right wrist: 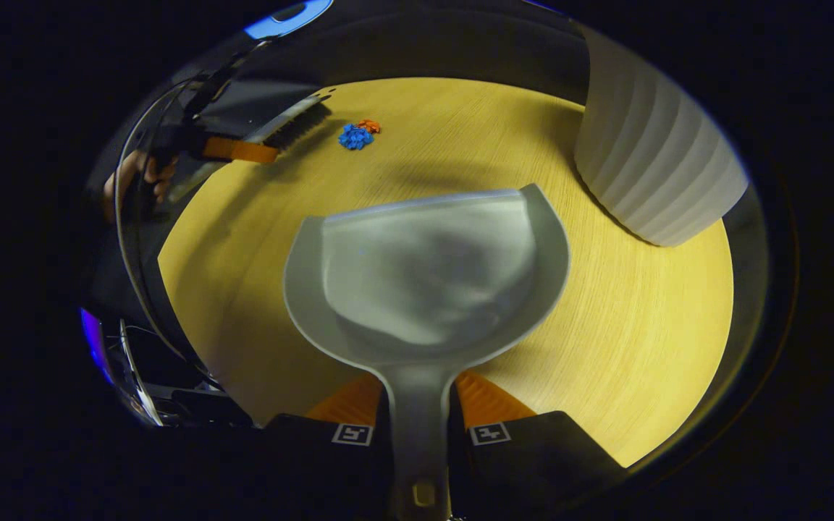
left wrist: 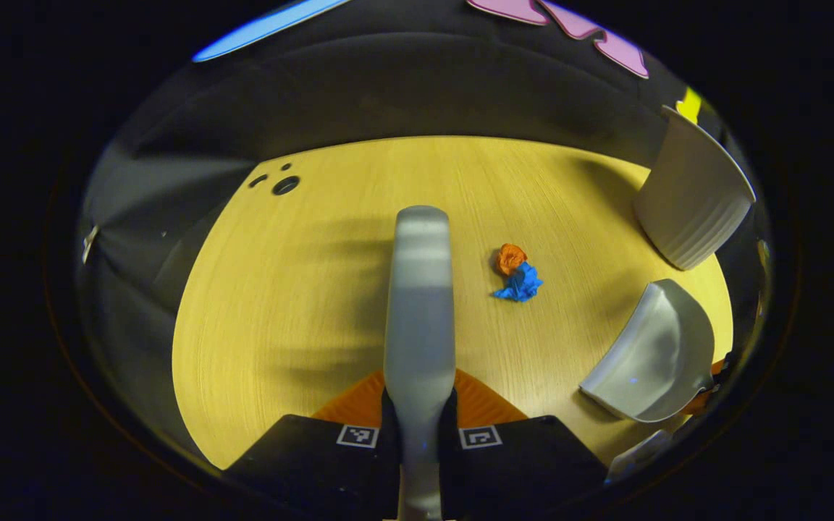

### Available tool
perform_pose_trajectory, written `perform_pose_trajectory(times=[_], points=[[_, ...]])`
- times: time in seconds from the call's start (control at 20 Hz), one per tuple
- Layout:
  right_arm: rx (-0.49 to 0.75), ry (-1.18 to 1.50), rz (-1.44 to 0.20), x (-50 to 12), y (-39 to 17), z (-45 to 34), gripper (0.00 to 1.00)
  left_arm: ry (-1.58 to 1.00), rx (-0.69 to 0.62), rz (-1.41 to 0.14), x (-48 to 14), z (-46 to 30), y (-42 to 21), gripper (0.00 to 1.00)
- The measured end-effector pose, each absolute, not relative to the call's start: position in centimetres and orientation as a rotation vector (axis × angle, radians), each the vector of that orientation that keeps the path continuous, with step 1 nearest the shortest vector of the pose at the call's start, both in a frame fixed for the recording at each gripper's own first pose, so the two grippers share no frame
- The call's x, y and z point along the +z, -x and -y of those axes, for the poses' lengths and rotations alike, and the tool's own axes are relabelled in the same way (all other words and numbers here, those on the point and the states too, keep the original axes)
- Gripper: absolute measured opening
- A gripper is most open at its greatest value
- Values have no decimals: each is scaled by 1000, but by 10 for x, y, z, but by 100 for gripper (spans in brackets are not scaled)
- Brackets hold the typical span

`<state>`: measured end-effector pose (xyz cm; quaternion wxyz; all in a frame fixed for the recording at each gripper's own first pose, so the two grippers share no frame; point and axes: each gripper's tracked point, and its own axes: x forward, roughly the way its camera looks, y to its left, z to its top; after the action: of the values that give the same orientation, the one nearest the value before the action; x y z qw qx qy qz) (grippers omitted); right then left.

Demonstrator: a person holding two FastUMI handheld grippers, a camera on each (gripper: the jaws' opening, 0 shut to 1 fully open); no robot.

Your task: Pick up the small broom and dustpan from the desktop, sweep the trash into the dustpan with the broom, and then empty the trash into the garbage bin.

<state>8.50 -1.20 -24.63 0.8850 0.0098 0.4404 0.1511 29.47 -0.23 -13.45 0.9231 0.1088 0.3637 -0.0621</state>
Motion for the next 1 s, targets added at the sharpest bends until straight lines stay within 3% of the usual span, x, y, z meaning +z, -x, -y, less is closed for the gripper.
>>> perform_pose_trajectory(times=[0.05,0.2,0.25,0.4,0.7,1.0], points=[[322,-11,-915,-245,-83,14,29,-274,-155,-759,-138,6,-307,26],[336,24,-897,-241,-82,19,33,-426,-228,-806,-146,17,-333,25],[340,36,-888,-239,-81,20,29,-475,-244,-802,-144,20,-341,26],[353,66,-871,-240,-84,21,34,-572,-338,-796,-141,45,-346,27],[368,81,-868,-241,-84,18,33,-598,-544,-847,-162,88,-317,27],[387,99,-867,-248,-81,18,34,-664,-748,-921,-183,135,-242,27]])
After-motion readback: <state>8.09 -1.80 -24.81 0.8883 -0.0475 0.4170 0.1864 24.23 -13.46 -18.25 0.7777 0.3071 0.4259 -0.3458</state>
